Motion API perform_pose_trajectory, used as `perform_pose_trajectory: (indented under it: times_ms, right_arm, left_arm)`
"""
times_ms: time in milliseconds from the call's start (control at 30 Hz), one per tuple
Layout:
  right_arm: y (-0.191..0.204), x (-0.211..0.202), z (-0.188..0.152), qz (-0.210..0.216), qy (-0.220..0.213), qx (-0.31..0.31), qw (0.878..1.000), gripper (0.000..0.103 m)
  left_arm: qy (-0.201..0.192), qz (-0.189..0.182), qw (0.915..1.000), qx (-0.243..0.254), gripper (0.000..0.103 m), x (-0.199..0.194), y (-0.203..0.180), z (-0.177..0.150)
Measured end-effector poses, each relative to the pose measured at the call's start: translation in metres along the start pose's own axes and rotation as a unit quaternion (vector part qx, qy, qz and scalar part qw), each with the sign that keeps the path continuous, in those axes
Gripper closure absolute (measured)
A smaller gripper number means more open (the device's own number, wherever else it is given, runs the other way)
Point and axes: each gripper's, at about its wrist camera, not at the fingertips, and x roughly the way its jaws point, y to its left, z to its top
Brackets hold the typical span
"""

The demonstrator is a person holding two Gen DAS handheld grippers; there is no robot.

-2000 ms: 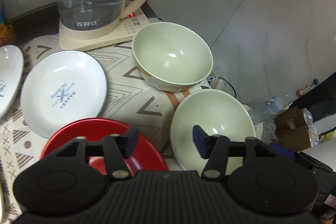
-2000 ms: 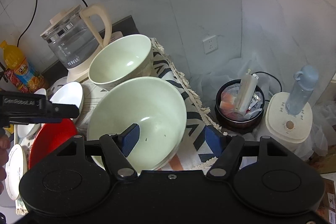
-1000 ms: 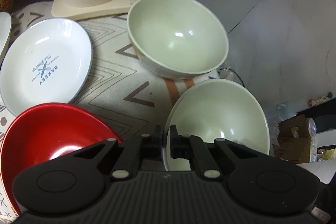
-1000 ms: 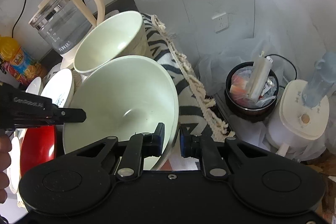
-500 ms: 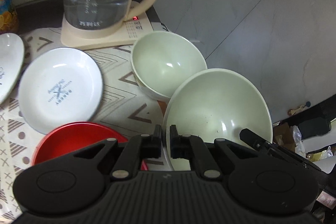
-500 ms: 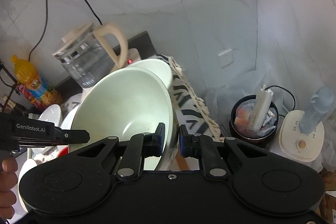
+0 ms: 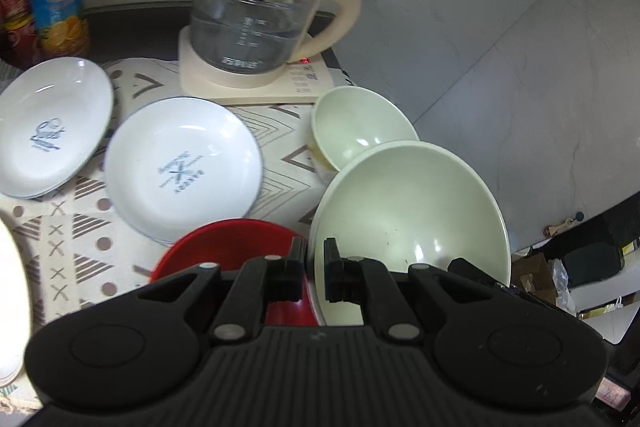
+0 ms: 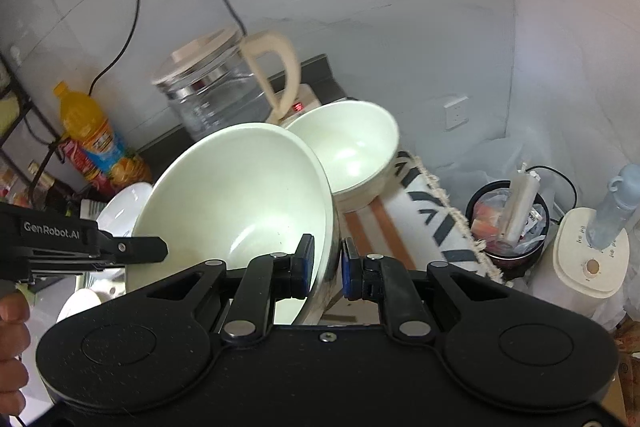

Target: Organize plates and bowls

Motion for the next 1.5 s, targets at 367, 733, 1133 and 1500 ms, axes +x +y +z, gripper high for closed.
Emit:
perform_pose_trajectory:
  times_ms: [367,733,1133,1500]
  right_arm:
    - [0.034,0.008,-0.030,-0.001,0.027,-0.015,1.000,0.089]
    - [0.044,0.022,-0.037,0.015,0.050,0.001,0.999,0.089]
    - [0.047,0.043,-0.036,0.003,0.051,-0.002,0.999,0.091]
    - [0.060,0.054,-0.040,-0.010,0.052,-0.030,0.998,0.091]
  left_arm:
    - [0.009,0.003,0.9995,-0.029,0.097,-0.015,0.045,-0.019]
    - [0.029,0.019,0.9967,-0.074,0.097,-0.010,0.076,-0.035]
    - [0.063,0.039,0.9927,-0.096,0.096,0.012,0.090,-0.040]
    - [0.040,0.041,0.9940,-0.093,0.093,-0.007,0.097,-0.027]
